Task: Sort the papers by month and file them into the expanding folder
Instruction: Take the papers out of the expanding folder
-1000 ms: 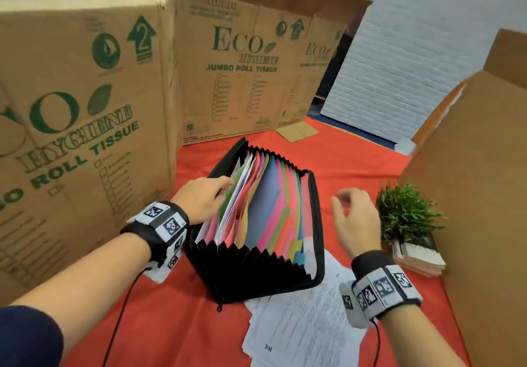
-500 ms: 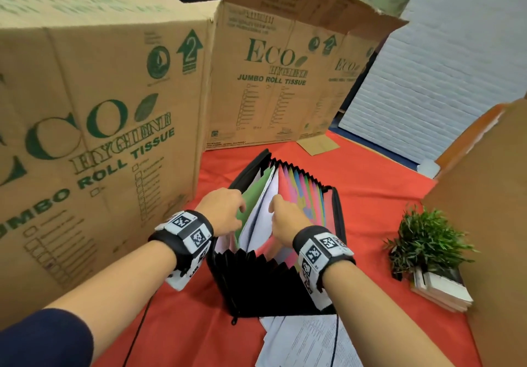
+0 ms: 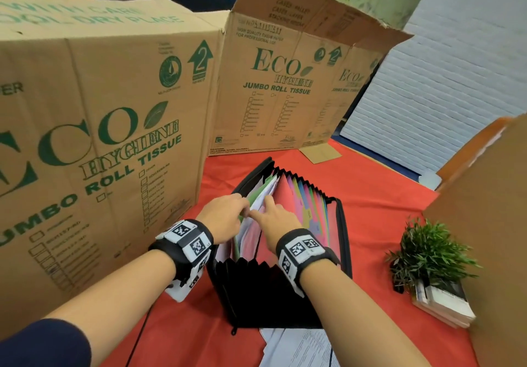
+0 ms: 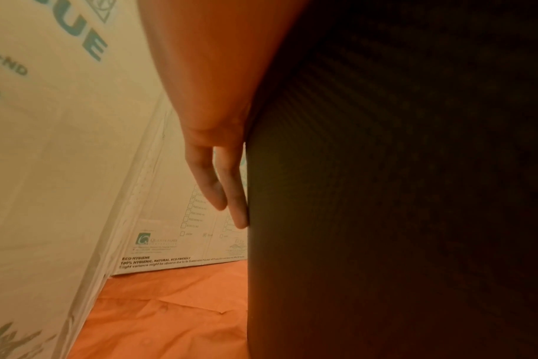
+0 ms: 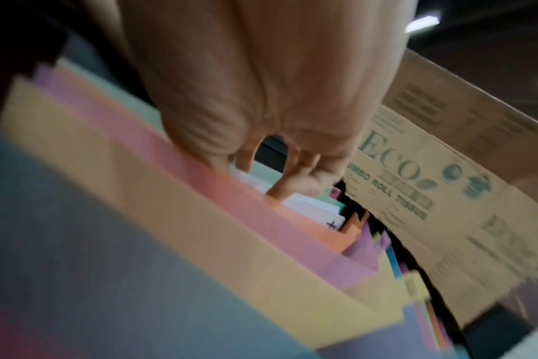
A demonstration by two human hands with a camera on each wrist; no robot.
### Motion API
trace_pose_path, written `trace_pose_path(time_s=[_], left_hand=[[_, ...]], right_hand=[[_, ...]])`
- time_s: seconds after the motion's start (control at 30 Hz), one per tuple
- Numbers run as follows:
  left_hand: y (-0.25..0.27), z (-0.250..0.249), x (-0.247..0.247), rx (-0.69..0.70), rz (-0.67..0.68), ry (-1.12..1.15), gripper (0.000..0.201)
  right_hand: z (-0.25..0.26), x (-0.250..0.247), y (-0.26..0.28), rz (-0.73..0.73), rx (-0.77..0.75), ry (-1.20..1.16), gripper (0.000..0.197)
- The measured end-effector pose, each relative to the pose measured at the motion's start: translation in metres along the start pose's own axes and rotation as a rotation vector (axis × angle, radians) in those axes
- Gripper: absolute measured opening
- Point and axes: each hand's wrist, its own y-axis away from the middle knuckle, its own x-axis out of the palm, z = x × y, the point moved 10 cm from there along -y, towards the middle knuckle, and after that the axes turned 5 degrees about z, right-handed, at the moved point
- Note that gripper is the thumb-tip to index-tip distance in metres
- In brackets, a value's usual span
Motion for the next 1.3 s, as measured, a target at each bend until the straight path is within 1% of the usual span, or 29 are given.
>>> trace_pose_path(time_s=[0.1,0.13,0.2,0.23,0.33,0.4,0.47,0.5,0.57,0.63,0.7,0.73,0.8,0.87,0.9,0.93,1.0,1.07,1.13,1.17,1.2,1.23,1.27,1.3], left_hand=[[0.003,0.007,-0.003,-0.011,-0.065,0.122,0.029],[0.004,0.008,-0.003,-0.012,-0.073,0.14,0.031],[0.004,0.01,-0.004,-0.01,-0.08,0.15,0.034],[0.004,0.011,-0.004,-0.007,-0.082,0.148,0.034],[0.004,0.015,-0.002,0.003,-0.099,0.135,0.031],[0.004,0.016,-0.003,0.013,-0.119,0.141,0.028],[0.003,0.019,-0.003,0.007,-0.122,0.156,0.029],[0.002,0.019,-0.003,0.005,-0.122,0.163,0.031],[0.001,0.019,-0.003,0.003,-0.119,0.156,0.034],[0.0,0.015,-0.002,0.004,-0.1,0.139,0.034],[0.0,0.014,-0.001,-0.003,-0.084,0.122,0.031],[0.0,0.014,-0.002,-0.005,-0.091,0.108,0.029],[-0.002,0.015,-0.003,-0.003,-0.097,0.086,0.028],[-0.003,0.02,-0.003,-0.012,-0.097,0.085,0.028],[-0.004,0.021,-0.002,-0.014,-0.102,0.09,0.028],[-0.003,0.026,-0.004,-0.027,-0.115,0.091,0.027],[-0.003,0.031,-0.005,-0.047,-0.124,0.088,0.027],[-0.003,0.034,-0.004,-0.061,-0.124,0.088,0.027],[-0.003,0.035,-0.004,-0.071,-0.129,0.088,0.027],[-0.004,0.033,-0.004,-0.07,-0.132,0.09,0.027],[-0.004,0.03,-0.004,-0.064,-0.136,0.091,0.027],[-0.005,0.027,-0.004,-0.055,-0.141,0.088,0.027],[-0.006,0.024,-0.005,-0.05,-0.145,0.081,0.027],[-0.005,0.022,-0.004,-0.05,-0.146,0.074,0.027]], right_hand=[[0.012,-0.013,0.002,-0.154,-0.057,0.157,0.063],[0.014,-0.013,0.003,-0.165,-0.085,0.19,0.056],[0.016,-0.007,0.004,-0.143,-0.117,0.25,0.032],[0.015,-0.005,0.004,-0.138,-0.125,0.27,0.025],[0.012,-0.014,0.005,-0.171,-0.141,0.257,0.023],[0.004,-0.03,0.011,-0.223,-0.152,0.156,0.024],[-0.013,-0.051,0.025,-0.31,-0.142,-0.012,0.02],[-0.025,-0.062,0.036,-0.374,-0.133,-0.129,0.015],[-0.058,-0.077,0.059,-0.492,-0.084,-0.444,0.011],[-0.096,-0.093,0.095,-0.676,-0.051,-0.71,0.008],[-0.135,-0.104,0.141,-0.888,-0.015,-0.815,0.011],[-0.156,-0.103,0.162,-0.966,0.025,-0.839,0.014],[-0.197,-0.092,0.202,-1.064,0.119,-0.841,0.021],[-0.234,-0.075,0.239,-1.118,0.25,-0.858,0.035],[-0.245,-0.069,0.259,-1.12,0.3,-0.77,0.036],[-0.245,-0.069,0.272,-1.089,0.338,-0.596,0.033],[-0.241,-0.055,0.286,-0.926,0.425,-0.259,0.029],[-0.234,-0.026,0.28,-0.726,0.468,-0.074,0.024],[-0.211,0.009,0.262,-0.572,0.426,0.025,0.01],[-0.194,0.032,0.249,-0.503,0.367,0.066,0.006],[-0.176,0.057,0.234,-0.423,0.293,0.098,0.008],[-0.156,0.087,0.218,-0.308,0.239,0.121,0.01],[-0.137,0.117,0.203,-0.201,0.202,0.117,0.012],[-0.116,0.14,0.192,-0.124,0.161,0.083,0.013]])
